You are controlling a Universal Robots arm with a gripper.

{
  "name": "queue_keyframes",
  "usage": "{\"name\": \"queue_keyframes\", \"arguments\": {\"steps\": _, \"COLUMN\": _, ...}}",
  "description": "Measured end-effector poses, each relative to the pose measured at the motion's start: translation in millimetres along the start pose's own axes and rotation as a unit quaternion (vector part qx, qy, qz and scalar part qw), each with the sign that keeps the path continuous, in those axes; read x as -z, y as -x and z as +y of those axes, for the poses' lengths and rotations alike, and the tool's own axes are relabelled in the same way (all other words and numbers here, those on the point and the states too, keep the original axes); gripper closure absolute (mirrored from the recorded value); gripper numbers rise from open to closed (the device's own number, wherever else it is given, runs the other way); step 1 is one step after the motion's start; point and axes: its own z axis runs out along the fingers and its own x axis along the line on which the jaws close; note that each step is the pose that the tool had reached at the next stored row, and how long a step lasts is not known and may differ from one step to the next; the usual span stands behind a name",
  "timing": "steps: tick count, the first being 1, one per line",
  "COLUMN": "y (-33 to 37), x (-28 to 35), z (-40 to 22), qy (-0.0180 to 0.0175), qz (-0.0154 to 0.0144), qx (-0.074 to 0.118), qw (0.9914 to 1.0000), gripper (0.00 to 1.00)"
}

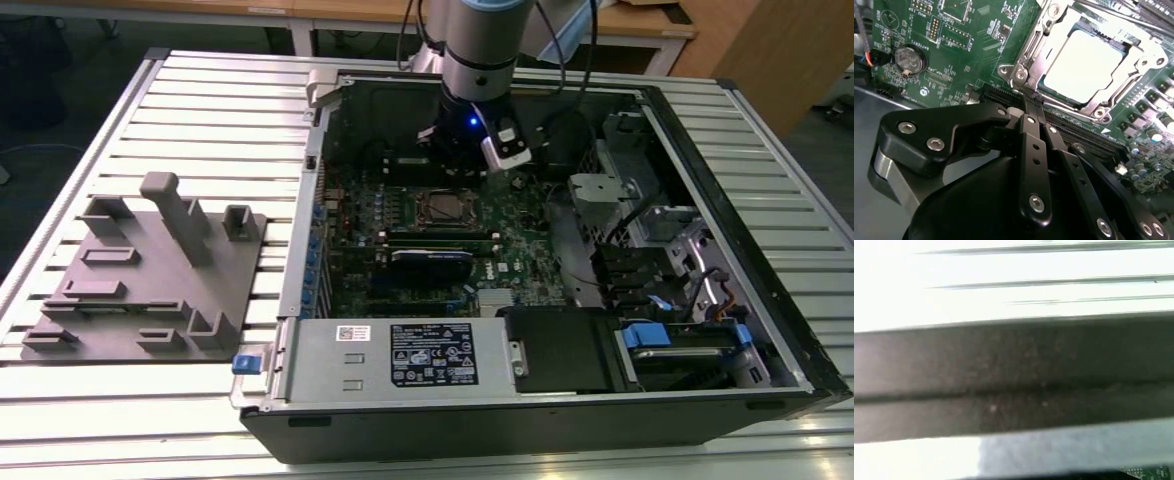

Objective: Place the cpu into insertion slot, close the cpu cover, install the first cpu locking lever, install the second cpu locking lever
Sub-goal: 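Install the first cpu locking lever, then install the second cpu locking lever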

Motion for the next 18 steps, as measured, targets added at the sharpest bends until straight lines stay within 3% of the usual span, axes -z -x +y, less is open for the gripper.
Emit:
{"name": "queue_keyframes", "arguments": {"steps": 5, "y": 0.1, "x": 2.5, "z": -0.3, "qy": -0.0006, "qz": -0.0001, "qx": 0.0, "qw": 1.0, "gripper": 0.89}}
{"name": "queue_keyframes", "arguments": {"steps": 11, "y": 0.7, "x": 3.3, "z": -7.5, "qy": -0.0022, "qz": -0.0002, "qx": 0.0, "qw": 1.0, "gripper": 0.89}}
{"name": "queue_keyframes", "arguments": {"steps": 18, "y": 0.7, "x": 3.4, "z": -8.0, "qy": -0.0025, "qz": -0.0002, "qx": 0.0, "qw": 1.0, "gripper": 0.89}}
